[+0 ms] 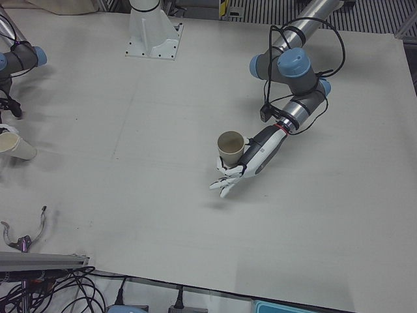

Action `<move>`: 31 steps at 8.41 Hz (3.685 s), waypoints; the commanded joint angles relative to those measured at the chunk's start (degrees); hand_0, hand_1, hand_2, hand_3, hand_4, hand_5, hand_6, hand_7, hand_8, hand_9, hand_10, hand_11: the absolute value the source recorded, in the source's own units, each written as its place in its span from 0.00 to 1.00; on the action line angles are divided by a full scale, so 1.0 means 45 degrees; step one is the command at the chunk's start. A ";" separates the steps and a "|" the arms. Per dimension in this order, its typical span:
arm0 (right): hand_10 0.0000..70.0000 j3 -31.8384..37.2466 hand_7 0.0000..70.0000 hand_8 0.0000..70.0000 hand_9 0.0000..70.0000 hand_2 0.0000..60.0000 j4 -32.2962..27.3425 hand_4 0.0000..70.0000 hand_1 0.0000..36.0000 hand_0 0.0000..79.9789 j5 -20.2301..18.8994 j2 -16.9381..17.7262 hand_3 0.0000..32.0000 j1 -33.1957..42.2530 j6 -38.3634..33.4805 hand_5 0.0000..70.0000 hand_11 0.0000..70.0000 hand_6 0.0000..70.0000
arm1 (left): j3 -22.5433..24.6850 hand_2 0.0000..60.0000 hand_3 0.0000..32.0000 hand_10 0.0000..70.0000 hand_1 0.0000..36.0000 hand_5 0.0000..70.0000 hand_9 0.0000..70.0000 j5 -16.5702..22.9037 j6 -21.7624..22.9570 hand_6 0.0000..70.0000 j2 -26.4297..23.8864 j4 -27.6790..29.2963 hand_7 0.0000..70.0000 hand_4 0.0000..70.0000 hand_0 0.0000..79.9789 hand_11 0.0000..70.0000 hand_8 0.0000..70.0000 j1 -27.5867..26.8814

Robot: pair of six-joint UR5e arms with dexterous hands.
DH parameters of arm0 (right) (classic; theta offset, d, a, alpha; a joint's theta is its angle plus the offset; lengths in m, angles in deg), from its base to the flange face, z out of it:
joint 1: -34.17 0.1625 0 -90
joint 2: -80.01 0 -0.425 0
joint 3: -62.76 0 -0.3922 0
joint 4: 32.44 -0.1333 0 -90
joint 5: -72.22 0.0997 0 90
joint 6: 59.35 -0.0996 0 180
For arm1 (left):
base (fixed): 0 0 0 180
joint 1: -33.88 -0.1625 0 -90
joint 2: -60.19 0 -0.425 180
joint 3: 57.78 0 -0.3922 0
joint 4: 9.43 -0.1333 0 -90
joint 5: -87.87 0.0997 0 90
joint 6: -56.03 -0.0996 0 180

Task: Pour water
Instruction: 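Wrap the right hand fingers around the farther beige paper cup, then lift the cup with the right hand off the table, then bring the left hand's cup under the right hand's cup and tilt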

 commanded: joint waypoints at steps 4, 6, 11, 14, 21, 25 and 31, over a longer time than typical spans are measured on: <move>0.00 -0.0015 0.25 0.07 0.04 0.40 0.0013 0.01 0.40 0.57 -0.0020 -0.0396 0.14 -0.0596 0.0006 0.09 0.00 0.25 | 0.0001 1.00 0.00 0.19 1.00 1.00 0.02 0.0000 -0.0012 0.25 -0.0001 0.0000 0.16 1.00 1.00 0.31 0.10 0.0000; 0.00 -0.0015 0.26 0.09 0.08 0.41 0.0013 0.00 0.40 0.57 -0.0020 -0.0514 0.12 -0.0696 0.0006 0.09 0.00 0.27 | 0.0020 1.00 0.00 0.19 1.00 1.00 0.02 0.0000 0.0027 0.26 -0.0001 0.0000 0.16 1.00 1.00 0.31 0.10 0.0000; 0.00 -0.0171 0.88 0.25 0.32 0.47 0.0013 0.08 0.41 0.58 0.0000 -0.0514 0.18 -0.0696 -0.0033 0.14 0.00 0.60 | 0.0001 1.00 0.00 0.18 1.00 1.00 0.02 0.0000 0.0046 0.25 0.0019 0.0000 0.16 1.00 1.00 0.31 0.10 0.0001; 0.00 -0.0733 0.96 0.36 0.44 0.77 0.0033 0.11 0.94 0.78 -0.0020 -0.0398 0.00 -0.0444 -0.0033 0.25 0.00 0.80 | 0.0001 1.00 0.00 0.19 1.00 1.00 0.02 0.0000 0.0046 0.26 0.0019 0.0000 0.16 1.00 1.00 0.31 0.10 0.0020; 0.00 -0.2943 0.93 0.36 0.43 0.81 0.0189 0.21 0.96 0.80 -0.0215 0.0033 0.02 0.1159 0.0299 0.25 0.00 0.83 | -0.0193 1.00 0.00 0.19 1.00 1.00 0.03 0.0078 -0.0148 0.28 -0.4776 -0.2768 0.19 1.00 1.00 0.31 0.11 -0.2705; 0.00 -0.3858 0.96 0.35 0.42 0.77 0.0732 0.24 0.89 0.77 -0.0215 0.0014 0.04 0.1296 0.0377 0.24 0.00 0.84 | -0.1652 1.00 0.00 0.19 1.00 1.00 0.03 -0.0020 -0.1065 0.30 -0.8156 -0.3672 0.19 1.00 1.00 0.32 0.11 -0.4934; 0.00 -0.9272 0.97 0.28 0.31 0.78 0.3509 0.26 0.96 0.83 -0.1991 -0.0124 0.00 -0.0109 0.7401 0.26 0.00 0.86 | -0.2636 1.00 0.00 0.19 1.00 1.00 0.03 -0.0020 -0.1399 0.28 -0.8867 -0.3164 0.18 1.00 1.00 0.32 0.11 -0.5273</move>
